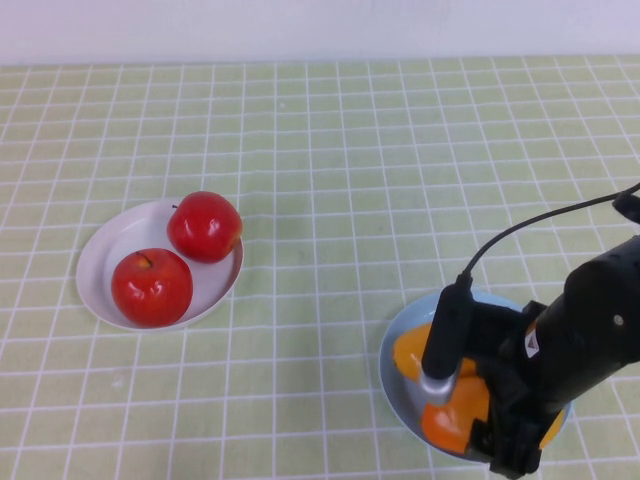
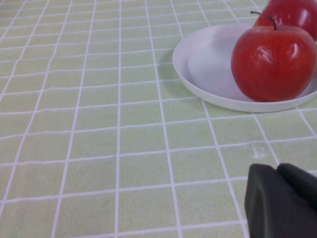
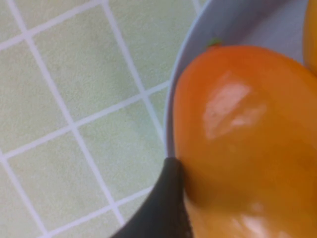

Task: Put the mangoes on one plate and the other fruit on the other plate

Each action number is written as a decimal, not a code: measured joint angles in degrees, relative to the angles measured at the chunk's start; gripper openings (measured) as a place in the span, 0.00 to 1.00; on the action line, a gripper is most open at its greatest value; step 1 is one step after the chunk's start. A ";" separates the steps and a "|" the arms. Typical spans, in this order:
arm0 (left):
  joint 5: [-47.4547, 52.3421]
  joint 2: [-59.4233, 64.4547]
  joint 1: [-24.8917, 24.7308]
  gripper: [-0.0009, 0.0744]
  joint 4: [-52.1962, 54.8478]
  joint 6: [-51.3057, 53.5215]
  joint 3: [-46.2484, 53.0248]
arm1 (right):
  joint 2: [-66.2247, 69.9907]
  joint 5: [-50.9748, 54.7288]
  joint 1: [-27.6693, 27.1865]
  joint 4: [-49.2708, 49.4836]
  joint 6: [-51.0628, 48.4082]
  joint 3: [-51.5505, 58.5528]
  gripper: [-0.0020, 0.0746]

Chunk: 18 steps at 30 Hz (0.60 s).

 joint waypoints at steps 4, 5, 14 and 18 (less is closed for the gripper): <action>0.00 0.00 0.00 0.01 0.00 0.00 0.00 | -2.34 0.13 0.00 -1.26 2.95 0.00 0.84; 0.00 0.00 0.00 0.01 0.00 0.00 0.00 | -3.00 0.24 0.00 -1.48 3.20 0.00 0.84; 0.00 0.00 0.00 0.01 0.00 0.00 0.00 | -13.23 5.87 0.00 -0.06 13.62 0.00 0.75; 0.00 0.00 0.00 0.01 0.00 0.00 0.00 | -18.05 10.50 0.00 3.21 18.81 0.00 0.45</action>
